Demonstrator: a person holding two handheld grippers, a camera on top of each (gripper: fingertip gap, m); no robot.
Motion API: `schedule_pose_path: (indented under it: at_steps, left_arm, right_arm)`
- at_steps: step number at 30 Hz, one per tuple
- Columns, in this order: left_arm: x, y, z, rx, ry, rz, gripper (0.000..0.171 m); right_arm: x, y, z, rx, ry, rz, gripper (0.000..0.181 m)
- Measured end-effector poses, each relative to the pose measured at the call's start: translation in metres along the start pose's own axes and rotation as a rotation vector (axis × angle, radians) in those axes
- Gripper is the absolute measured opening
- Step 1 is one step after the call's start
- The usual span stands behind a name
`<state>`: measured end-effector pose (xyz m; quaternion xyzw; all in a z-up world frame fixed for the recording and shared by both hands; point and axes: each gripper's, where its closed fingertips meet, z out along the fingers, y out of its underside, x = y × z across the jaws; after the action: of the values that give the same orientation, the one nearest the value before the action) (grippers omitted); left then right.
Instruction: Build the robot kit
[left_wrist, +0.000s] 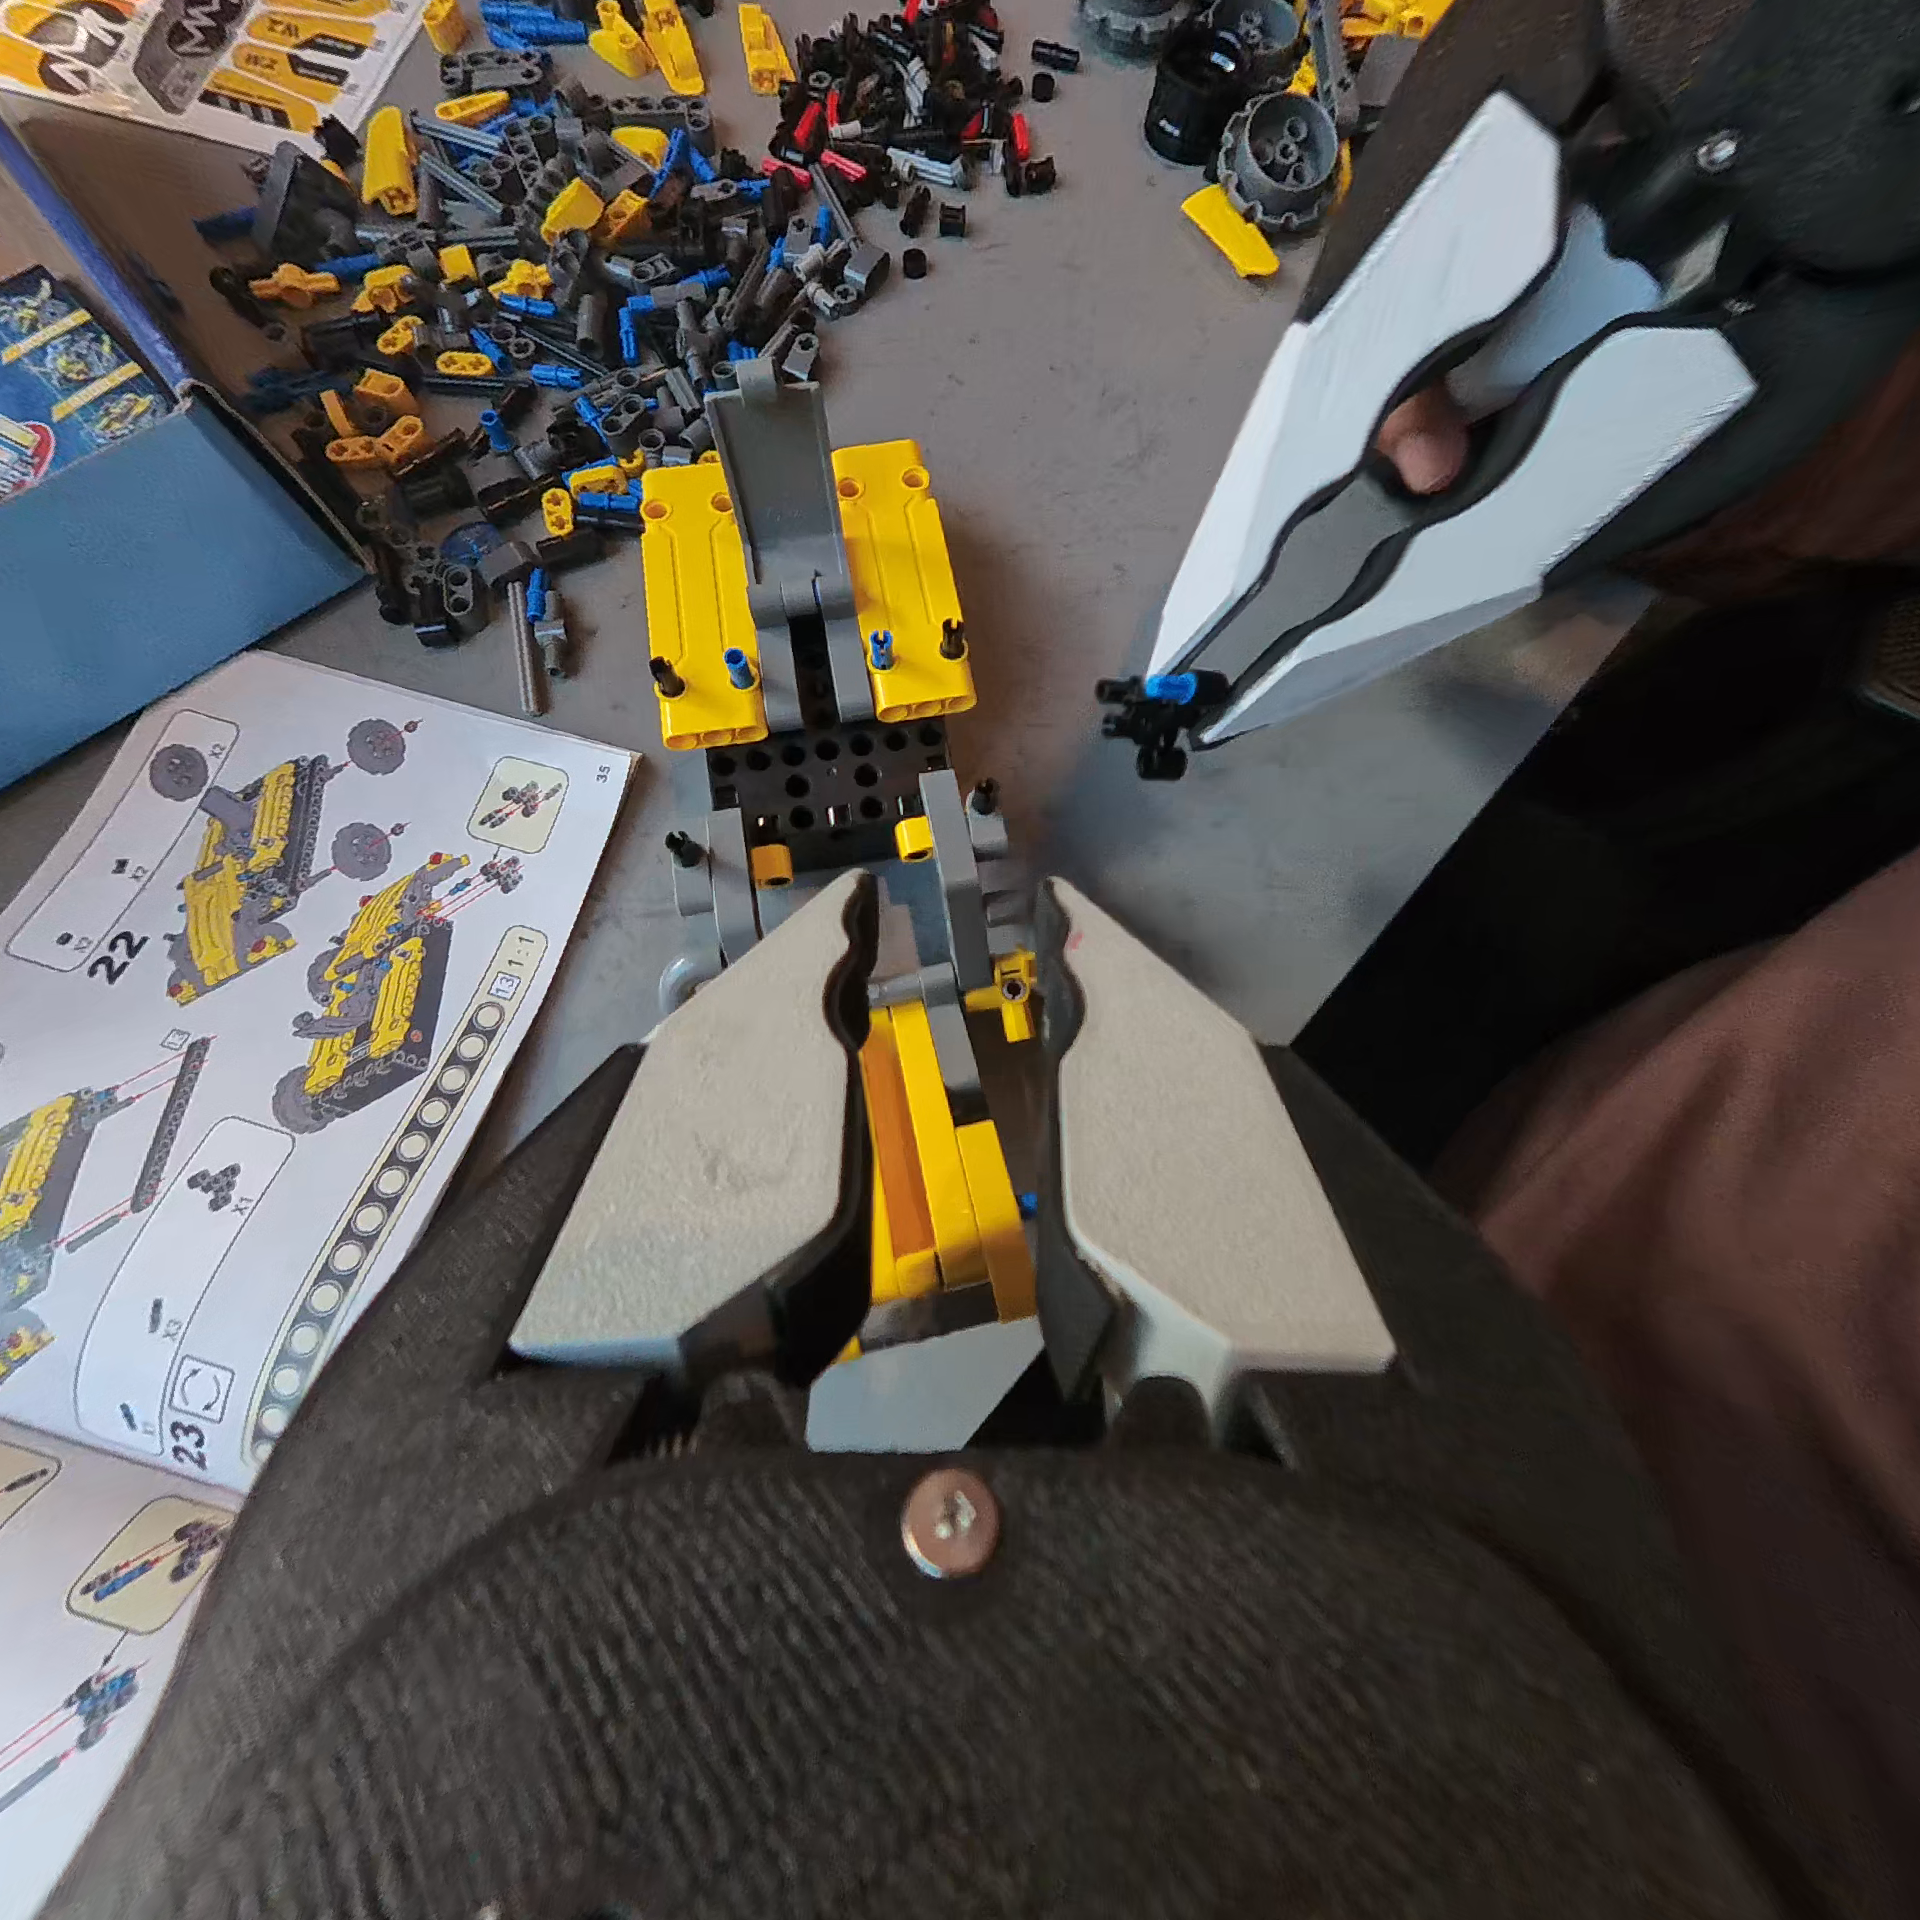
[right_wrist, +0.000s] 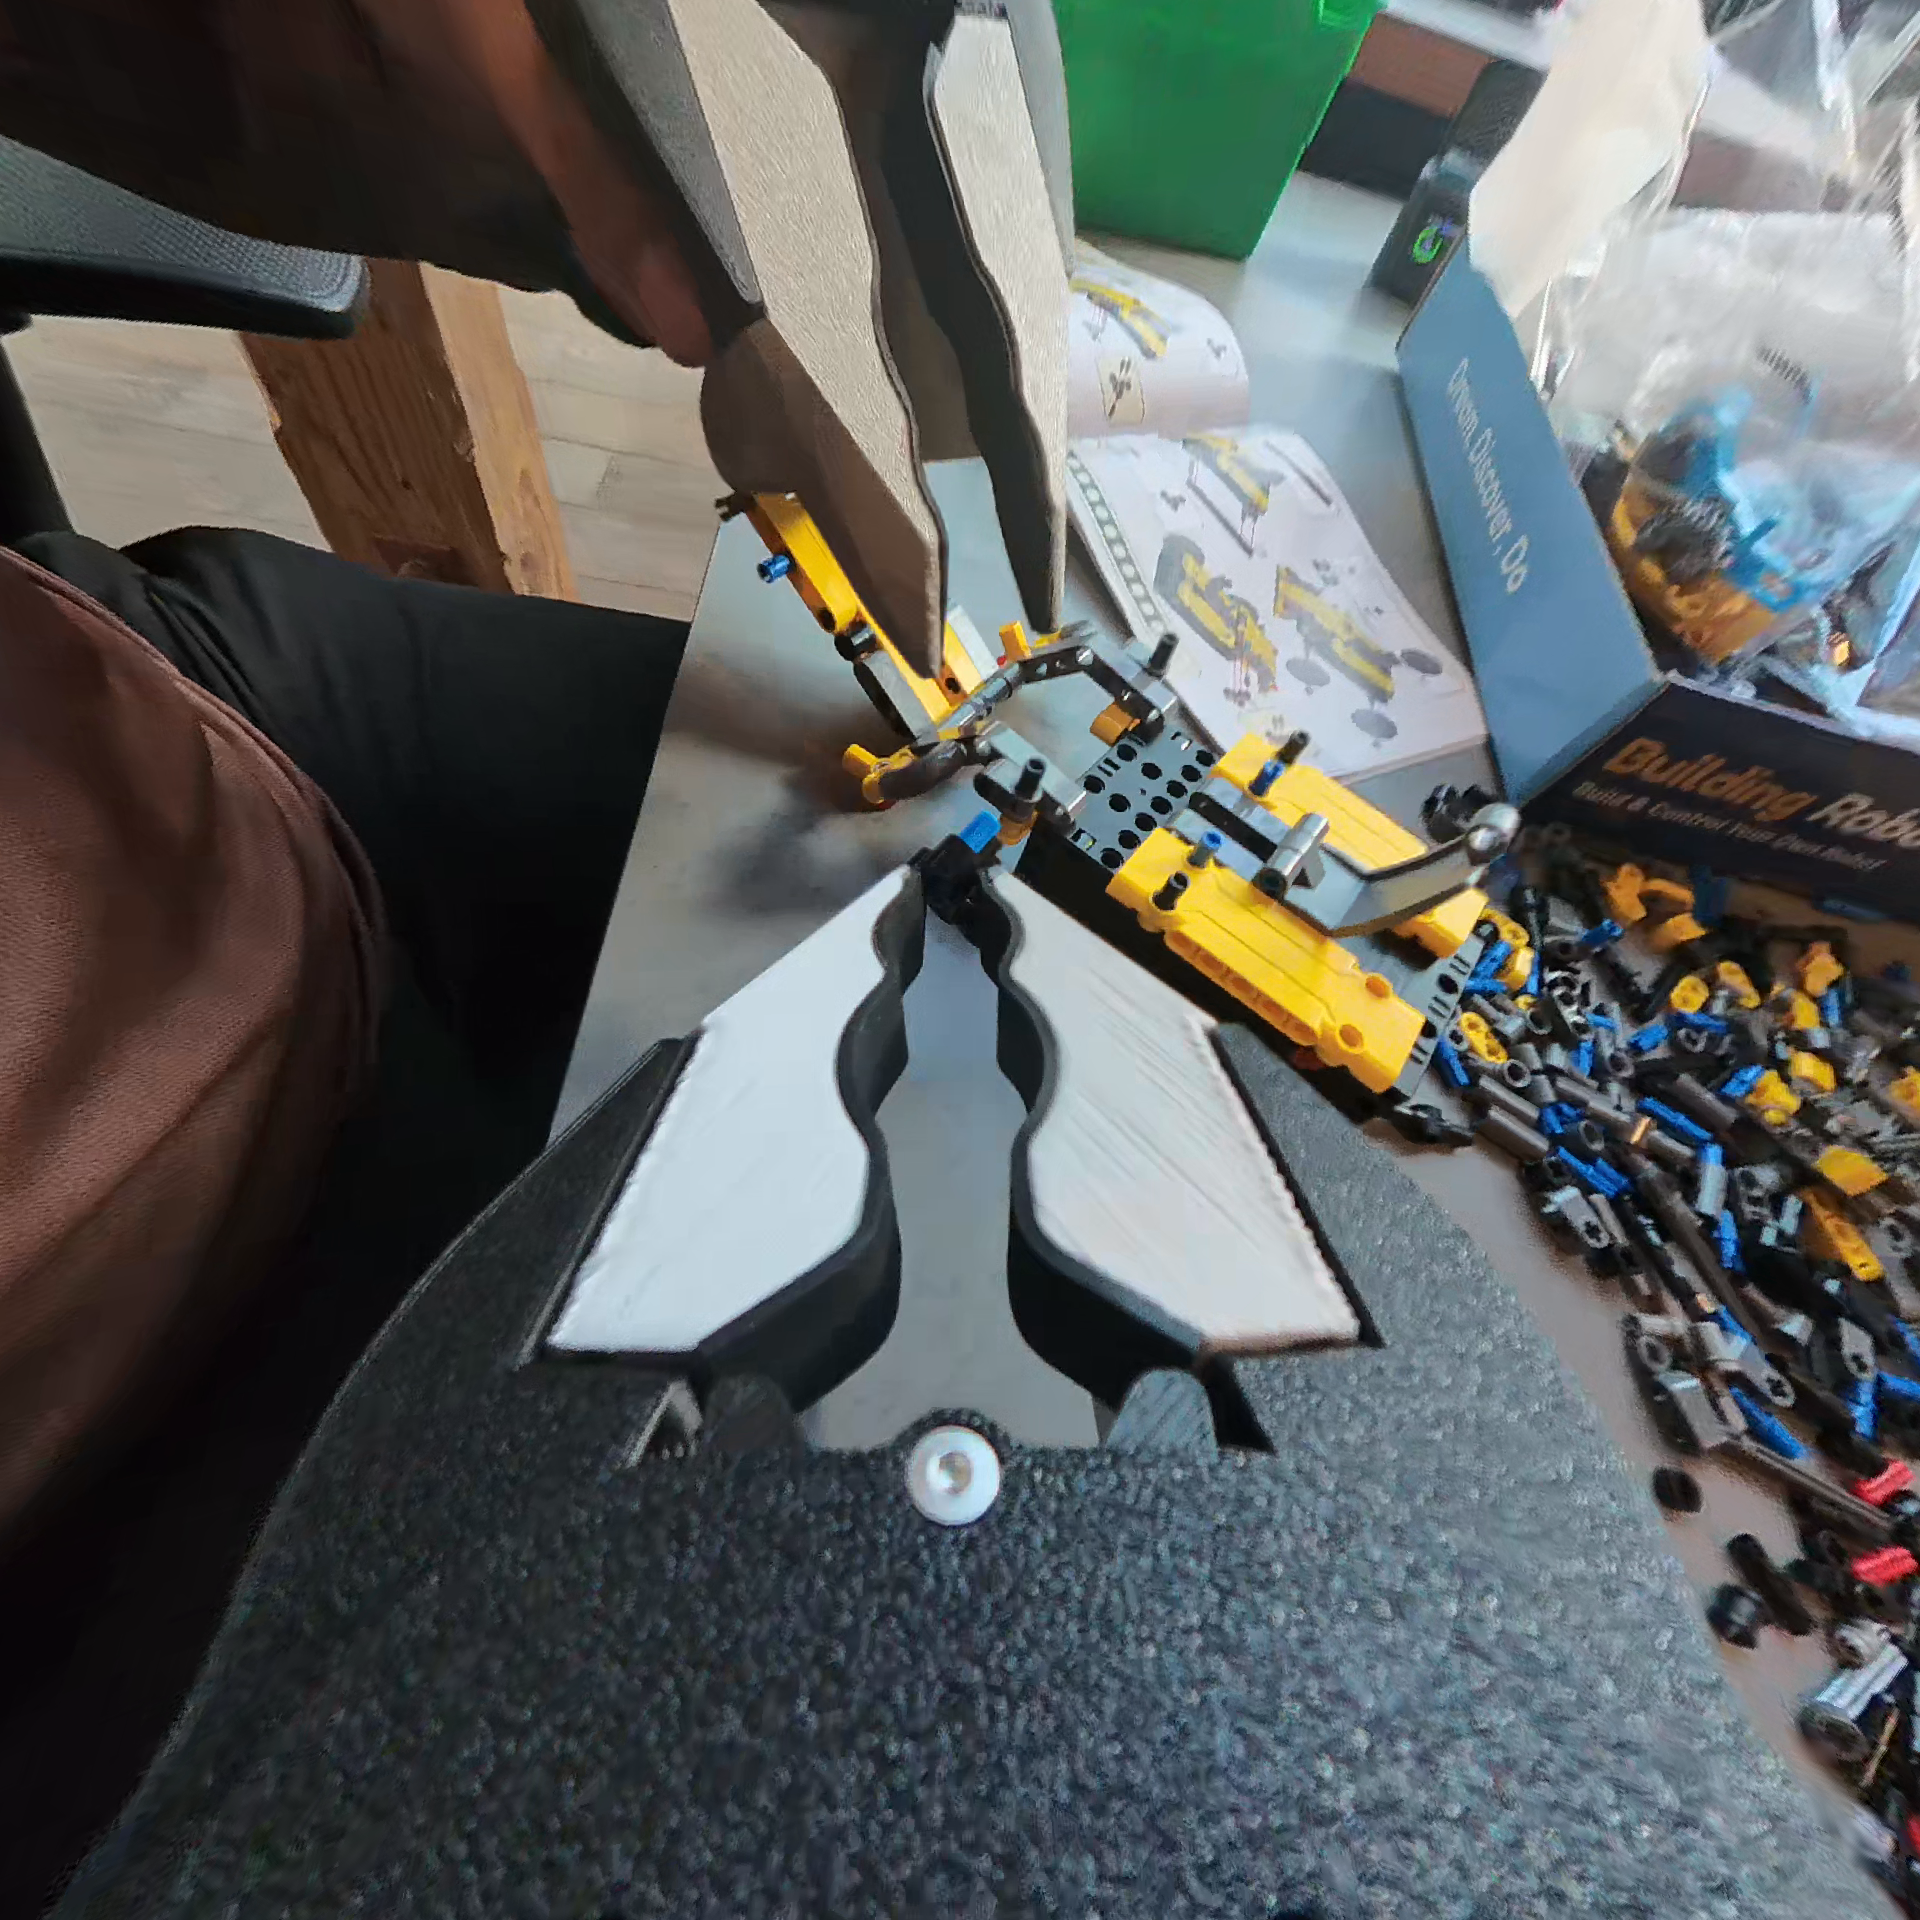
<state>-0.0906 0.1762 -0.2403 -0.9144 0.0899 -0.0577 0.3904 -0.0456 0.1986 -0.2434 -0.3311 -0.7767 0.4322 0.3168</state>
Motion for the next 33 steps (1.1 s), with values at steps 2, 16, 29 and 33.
schedule_pose_path:
  at_steps: [2, 16, 29, 33]
  left_arm:
    - [-0.002, 0.001, -0.003, 0.005, -0.019, 0.021, 0.028]
    - [-0.022, 0.021, -0.040, 0.131, -0.058, -0.048, 0.026]
    - [-0.051, 0.084, -0.077, 0.274, -0.023, -0.203, 0.029]
    - [-0.054, 0.085, -0.070, 0.268, -0.012, -0.103, 0.029]
  right_arm:
    - [0.002, -0.006, -0.002, 0.037, 0.040, -0.055, 0.006]
    - [0.004, -0.005, 0.004, 0.025, 0.076, -0.110, 0.006]
    - [0.017, 0.005, 0.011, -0.045, 0.076, 0.003, 0.006]
    - [0.025, 0.006, 0.011, -0.053, 0.116, 0.036, 0.005]
